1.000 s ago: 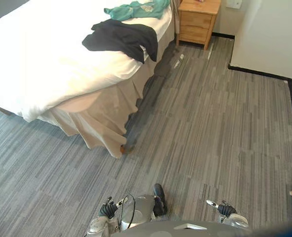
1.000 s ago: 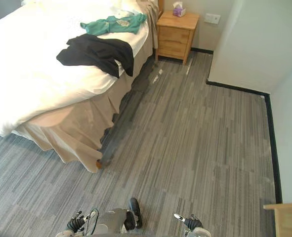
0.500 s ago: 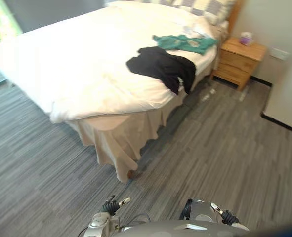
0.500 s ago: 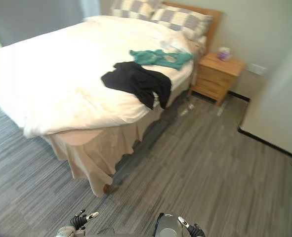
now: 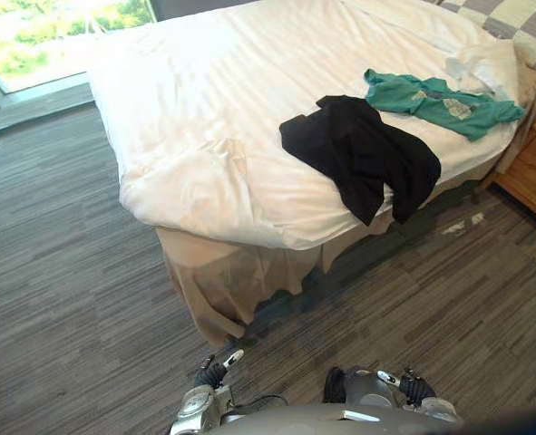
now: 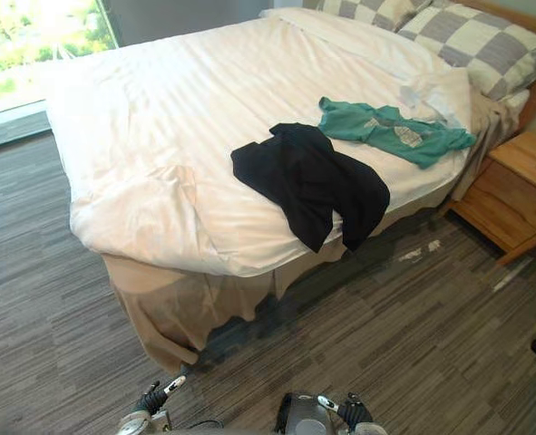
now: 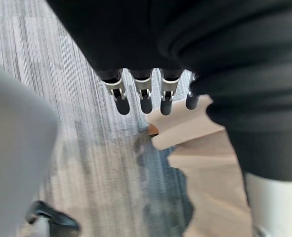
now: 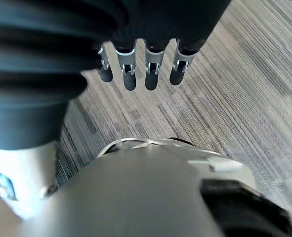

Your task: Tidy the bed and pick cloth on bed and put in laundry

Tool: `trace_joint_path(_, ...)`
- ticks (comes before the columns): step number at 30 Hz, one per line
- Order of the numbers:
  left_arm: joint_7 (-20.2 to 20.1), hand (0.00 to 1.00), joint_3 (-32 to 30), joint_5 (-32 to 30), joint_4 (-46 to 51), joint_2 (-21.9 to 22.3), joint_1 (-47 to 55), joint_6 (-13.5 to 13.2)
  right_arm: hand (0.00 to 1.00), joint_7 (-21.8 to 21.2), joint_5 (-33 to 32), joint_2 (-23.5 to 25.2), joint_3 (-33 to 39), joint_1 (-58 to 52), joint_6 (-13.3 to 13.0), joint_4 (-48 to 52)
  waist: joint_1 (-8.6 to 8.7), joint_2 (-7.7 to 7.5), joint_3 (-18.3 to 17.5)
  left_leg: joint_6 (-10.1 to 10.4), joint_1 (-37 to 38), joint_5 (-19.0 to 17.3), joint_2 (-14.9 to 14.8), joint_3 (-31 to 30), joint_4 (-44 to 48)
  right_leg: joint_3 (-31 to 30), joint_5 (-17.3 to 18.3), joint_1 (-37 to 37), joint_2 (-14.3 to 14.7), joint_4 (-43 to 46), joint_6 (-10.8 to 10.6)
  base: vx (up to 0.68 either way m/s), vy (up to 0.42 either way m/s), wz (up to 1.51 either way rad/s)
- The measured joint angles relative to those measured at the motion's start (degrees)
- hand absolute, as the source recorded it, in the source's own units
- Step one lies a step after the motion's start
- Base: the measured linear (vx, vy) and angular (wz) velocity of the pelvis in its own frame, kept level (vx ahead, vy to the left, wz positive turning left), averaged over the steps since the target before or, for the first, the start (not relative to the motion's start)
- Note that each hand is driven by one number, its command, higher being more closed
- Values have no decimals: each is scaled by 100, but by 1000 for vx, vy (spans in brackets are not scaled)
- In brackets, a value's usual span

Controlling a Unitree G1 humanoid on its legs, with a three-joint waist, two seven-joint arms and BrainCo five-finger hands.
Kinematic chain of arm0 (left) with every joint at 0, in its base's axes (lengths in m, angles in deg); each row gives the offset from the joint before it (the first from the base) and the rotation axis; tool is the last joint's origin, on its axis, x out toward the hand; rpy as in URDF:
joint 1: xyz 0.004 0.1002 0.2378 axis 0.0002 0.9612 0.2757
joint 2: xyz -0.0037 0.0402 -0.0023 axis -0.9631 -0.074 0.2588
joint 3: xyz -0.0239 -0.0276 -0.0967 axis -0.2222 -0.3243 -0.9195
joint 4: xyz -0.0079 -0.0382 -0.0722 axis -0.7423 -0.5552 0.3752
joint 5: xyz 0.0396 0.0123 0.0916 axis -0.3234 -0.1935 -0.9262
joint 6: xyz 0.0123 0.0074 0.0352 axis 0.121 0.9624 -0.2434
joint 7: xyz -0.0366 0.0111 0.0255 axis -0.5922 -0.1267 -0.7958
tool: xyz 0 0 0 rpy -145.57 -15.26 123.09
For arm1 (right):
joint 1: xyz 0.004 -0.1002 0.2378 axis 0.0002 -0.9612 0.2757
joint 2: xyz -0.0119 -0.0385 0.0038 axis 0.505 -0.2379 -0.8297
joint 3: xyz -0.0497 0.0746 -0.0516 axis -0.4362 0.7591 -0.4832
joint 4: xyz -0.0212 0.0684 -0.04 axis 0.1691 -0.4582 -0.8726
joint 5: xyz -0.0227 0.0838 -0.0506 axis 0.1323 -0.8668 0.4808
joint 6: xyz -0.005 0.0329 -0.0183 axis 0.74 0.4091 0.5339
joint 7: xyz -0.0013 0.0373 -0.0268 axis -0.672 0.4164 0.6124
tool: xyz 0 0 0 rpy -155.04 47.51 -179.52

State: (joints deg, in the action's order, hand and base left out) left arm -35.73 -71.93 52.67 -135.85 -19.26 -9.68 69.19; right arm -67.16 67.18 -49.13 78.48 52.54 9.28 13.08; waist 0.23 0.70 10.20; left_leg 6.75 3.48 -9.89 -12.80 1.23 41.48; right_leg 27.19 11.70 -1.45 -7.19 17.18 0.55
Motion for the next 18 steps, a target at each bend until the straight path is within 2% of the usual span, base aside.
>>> trace_joint_path(2,51,0,-22,27,32,18,9,-44,0,-44,87,-33,-47,-65,14,-18,-54,-23,0,-50,-229,-201,-184,731,180,339,-99,-487,-23,-289,-87,131,-92,85)
trace_joint_path(3,48,0,4,27,59,24,9,-63,0,-70,137,-74,-82,-55,19,-41,-116,-8,-11,-103,-294,-242,-185,1179,-134,461,-131,-685,-52,-456,-141,96,-11,52)
trace_joint_path(5,48,0,119,38,48,30,18,-84,0,-124,136,-174,-202,79,8,-79,-119,78,-38,-234,-444,19,-120,1765,-1104,662,-199,-757,-74,-598,-257,137,61,51)
trace_joint_path(6,46,0,177,58,19,-18,29,-83,0,-132,136,-205,-221,91,3,-119,-99,75,-108,-245,-342,22,-3,1946,-1575,704,-298,-795,-100,-702,-398,169,132,76)
trace_joint_path(7,34,0,222,61,9,-16,28,-89,0,-161,137,-206,-234,85,3,-127,-82,83,-115,-262,-149,34,166,2072,-2156,797,-382,-788,-122,-816,-442,157,132,81)
trace_joint_path(9,11,0,221,125,-3,-34,22,-93,0,-205,148,-218,-240,91,-1,-193,-117,46,-97,-307,75,93,369,2091,-2926,975,-448,-802,-123,-974,-497,115,141,60)
trace_joint_path(12,-1,0,271,172,-15,-203,31,-86,0,-205,246,-147,-267,120,-18,-312,-140,-103,-62,-393,308,421,651,2023,-3332,1055,-600,-1043,-232,-1139,-557,93,75,37)
trace_joint_path(18,-83,0,447,172,-69,-304,25,65,0,-109,23,-142,-299,187,-4,-339,-126,-127,-87,-444,505,597,769,1987,-3688,1086,-617,-1129,-353,-961,-570,34,-2,13)
